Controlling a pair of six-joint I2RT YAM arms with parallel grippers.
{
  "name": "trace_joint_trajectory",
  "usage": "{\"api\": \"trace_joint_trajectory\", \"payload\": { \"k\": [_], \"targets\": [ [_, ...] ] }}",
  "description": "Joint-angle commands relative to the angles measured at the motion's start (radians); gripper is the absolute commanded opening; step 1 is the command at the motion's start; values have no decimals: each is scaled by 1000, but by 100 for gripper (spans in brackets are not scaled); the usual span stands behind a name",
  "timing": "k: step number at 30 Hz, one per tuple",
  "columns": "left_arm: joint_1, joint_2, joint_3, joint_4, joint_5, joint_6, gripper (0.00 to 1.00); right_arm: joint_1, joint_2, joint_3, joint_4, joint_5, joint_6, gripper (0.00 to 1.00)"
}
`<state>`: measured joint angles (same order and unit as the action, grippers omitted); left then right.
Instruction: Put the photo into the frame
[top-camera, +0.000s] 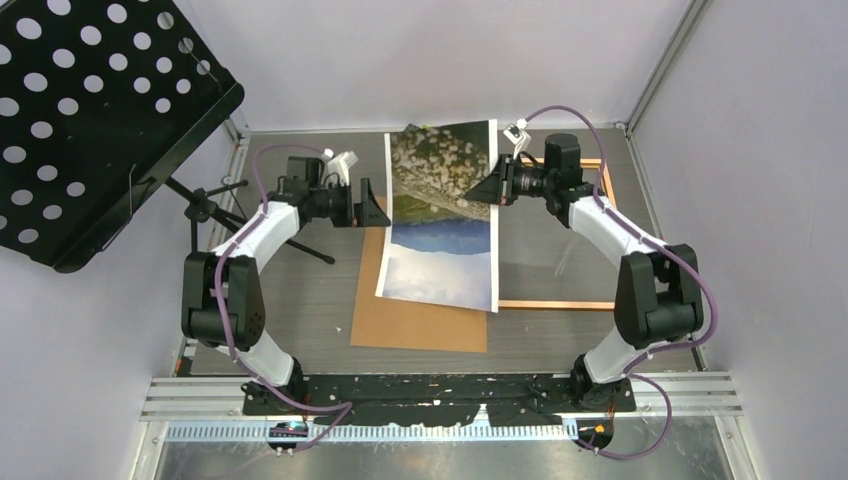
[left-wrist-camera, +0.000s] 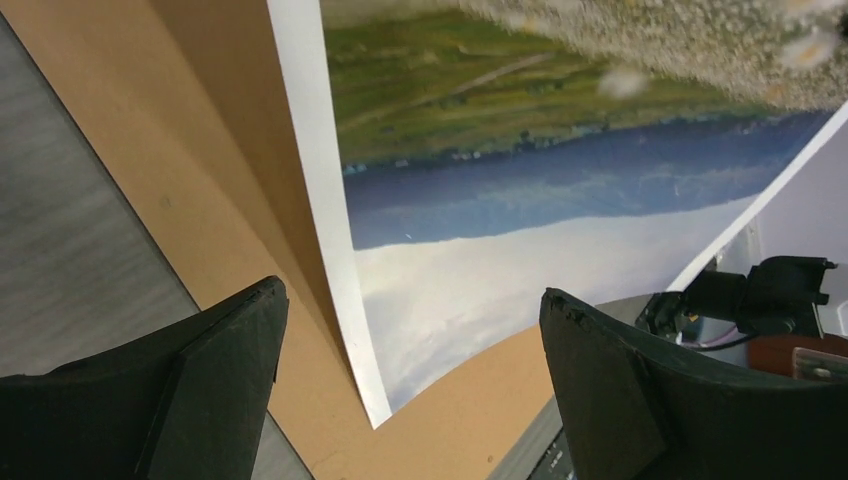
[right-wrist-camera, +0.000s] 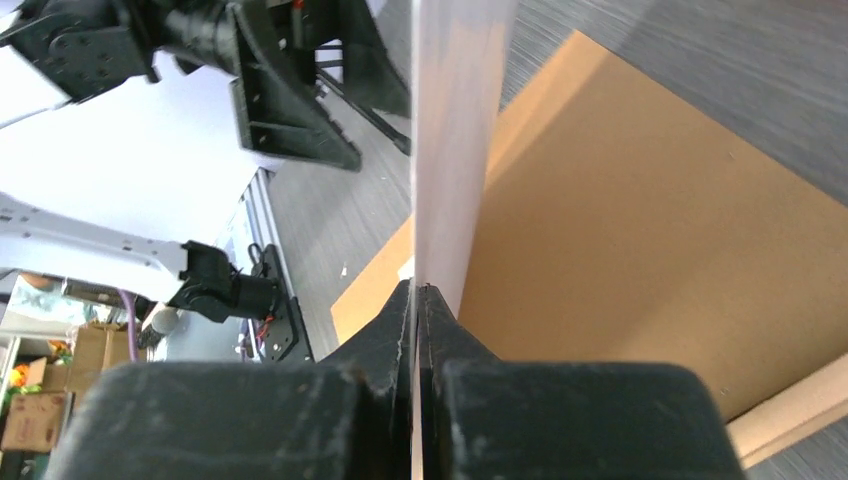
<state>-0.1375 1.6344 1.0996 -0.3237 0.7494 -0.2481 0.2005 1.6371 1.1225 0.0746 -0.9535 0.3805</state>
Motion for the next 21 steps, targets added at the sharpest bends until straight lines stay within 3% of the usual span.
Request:
{"api": "trace_joint_trajectory", "payload": {
  "k": [1, 8, 13, 21],
  "targets": [
    [5, -45, 92, 18, -4, 106, 95, -4, -113, 47, -18, -106, -5, 6],
    [36, -28, 150, 133, 168, 108, 97, -29, -220, 6, 41, -178, 65, 6],
    [42, -21, 79, 308, 305, 57, 99, -48, -288, -32, 161, -216, 160, 6],
    [27, 24, -1, 761, 434, -246, 99, -54, -326, -71, 305, -249, 299, 5]
  ]
}}
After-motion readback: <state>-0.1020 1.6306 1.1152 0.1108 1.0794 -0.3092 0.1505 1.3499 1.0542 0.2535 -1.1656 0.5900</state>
